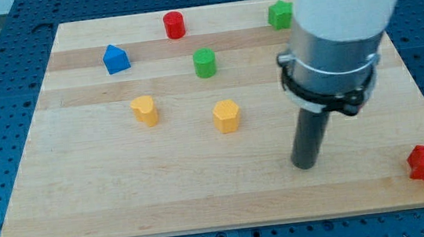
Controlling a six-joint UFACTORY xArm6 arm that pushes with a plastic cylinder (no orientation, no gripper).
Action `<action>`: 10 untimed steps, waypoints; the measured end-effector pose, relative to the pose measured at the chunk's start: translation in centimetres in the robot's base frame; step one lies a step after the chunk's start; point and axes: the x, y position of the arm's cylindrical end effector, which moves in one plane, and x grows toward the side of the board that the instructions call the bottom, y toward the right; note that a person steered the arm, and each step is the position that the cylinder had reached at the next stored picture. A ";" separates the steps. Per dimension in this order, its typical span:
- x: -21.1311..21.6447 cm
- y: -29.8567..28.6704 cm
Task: Point your arm at the center
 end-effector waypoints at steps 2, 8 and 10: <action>0.0 -4.2; -2.3 -17.7; -7.0 -18.0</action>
